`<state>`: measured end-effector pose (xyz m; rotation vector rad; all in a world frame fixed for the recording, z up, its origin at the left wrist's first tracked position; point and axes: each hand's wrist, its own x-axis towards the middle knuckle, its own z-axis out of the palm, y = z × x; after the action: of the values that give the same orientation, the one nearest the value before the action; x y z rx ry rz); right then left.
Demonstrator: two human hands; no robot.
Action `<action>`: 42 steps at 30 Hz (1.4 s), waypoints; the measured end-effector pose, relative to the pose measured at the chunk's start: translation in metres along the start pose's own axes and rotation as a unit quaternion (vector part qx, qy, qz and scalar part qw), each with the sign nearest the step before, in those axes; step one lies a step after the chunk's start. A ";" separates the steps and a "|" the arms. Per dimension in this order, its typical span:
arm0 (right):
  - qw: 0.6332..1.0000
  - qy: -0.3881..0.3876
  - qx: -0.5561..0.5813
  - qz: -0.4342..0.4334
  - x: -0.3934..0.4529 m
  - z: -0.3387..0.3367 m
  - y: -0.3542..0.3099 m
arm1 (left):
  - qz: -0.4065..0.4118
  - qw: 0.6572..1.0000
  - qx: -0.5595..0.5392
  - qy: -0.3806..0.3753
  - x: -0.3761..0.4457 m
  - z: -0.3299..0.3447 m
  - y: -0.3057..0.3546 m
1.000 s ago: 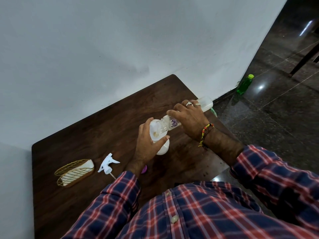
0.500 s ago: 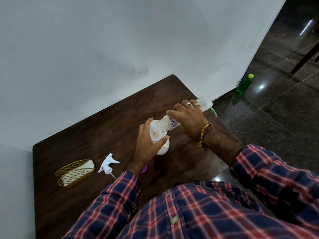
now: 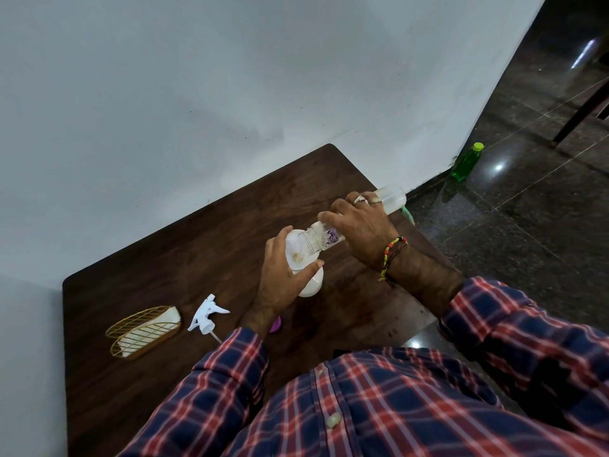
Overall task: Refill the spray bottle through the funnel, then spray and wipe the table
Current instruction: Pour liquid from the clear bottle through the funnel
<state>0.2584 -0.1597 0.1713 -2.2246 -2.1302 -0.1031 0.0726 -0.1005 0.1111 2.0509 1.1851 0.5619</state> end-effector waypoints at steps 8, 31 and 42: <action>1.000 0.001 0.003 -0.001 0.001 -0.001 0.000 | -0.007 1.000 0.001 -0.003 -0.002 -0.001 0.004; 1.000 0.007 0.001 -0.019 0.005 -0.002 0.002 | -0.015 1.000 -0.002 -0.002 -0.005 -0.005 0.013; 1.000 0.005 -0.007 -0.026 0.007 0.001 0.002 | -0.024 1.000 -0.005 -0.010 -0.005 -0.006 0.014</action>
<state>0.2608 -0.1526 0.1713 -2.1710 -2.1900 -0.1336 0.0748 -0.1076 0.1256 2.0097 1.2136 0.5219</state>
